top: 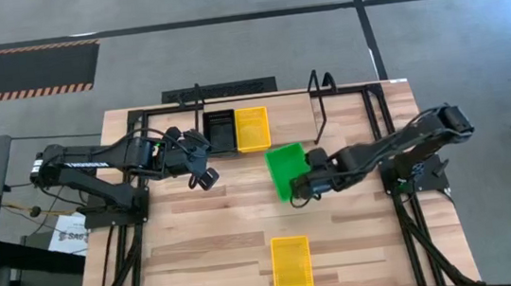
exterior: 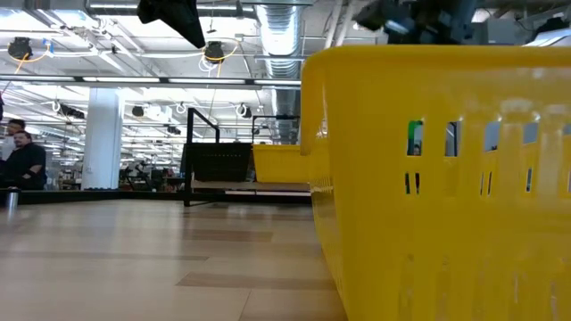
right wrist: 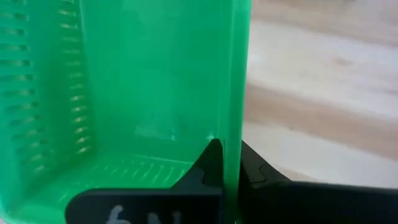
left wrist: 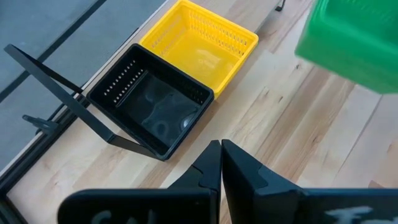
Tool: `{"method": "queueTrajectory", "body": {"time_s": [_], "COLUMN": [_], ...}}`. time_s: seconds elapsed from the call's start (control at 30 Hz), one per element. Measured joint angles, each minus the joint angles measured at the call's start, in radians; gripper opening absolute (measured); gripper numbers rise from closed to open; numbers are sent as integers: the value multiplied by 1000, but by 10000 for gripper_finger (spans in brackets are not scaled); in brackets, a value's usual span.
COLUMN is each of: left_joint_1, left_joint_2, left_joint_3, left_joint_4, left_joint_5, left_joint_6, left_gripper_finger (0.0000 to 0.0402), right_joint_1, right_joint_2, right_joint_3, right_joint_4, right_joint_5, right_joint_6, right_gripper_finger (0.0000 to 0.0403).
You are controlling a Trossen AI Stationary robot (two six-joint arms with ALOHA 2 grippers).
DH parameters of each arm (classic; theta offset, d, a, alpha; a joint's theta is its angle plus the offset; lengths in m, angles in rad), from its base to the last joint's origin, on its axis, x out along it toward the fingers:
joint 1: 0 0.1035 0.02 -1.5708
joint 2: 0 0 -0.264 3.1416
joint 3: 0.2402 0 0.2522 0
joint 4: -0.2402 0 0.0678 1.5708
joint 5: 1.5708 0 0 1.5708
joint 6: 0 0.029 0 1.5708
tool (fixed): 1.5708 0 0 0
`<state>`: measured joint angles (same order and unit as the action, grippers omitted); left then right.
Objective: Stack baskets on shelf by color
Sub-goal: Put the stacked green bins on the shelf
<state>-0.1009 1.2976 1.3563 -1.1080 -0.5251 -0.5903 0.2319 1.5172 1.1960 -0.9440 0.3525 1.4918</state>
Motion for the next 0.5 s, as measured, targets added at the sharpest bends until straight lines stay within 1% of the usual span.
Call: {"method": "queueTrajectory", "body": {"time_s": [0.1,0.2,0.33,0.5], "left_joint_1": [0,0,0,0], "left_joint_2": [0,0,0,0], "left_joint_3": [0,0,0,0], "left_joint_4": [0,0,0,0], "left_joint_5": [0,0,0,0], "left_joint_6": [0,1,2,2], "left_gripper_finger": [0,0,0,0], "right_joint_1": [-8,-44,-127,-257], "right_joint_2": [-15,-28,-28,-28], "right_joint_3": [46,84,115,123], "right_joint_4": [-62,-120,-142,-91], "right_joint_5": [50,82,94,92], "right_joint_6": [-8,-49,-138,-258], "right_gripper_finger": [12,12,12,12]}}
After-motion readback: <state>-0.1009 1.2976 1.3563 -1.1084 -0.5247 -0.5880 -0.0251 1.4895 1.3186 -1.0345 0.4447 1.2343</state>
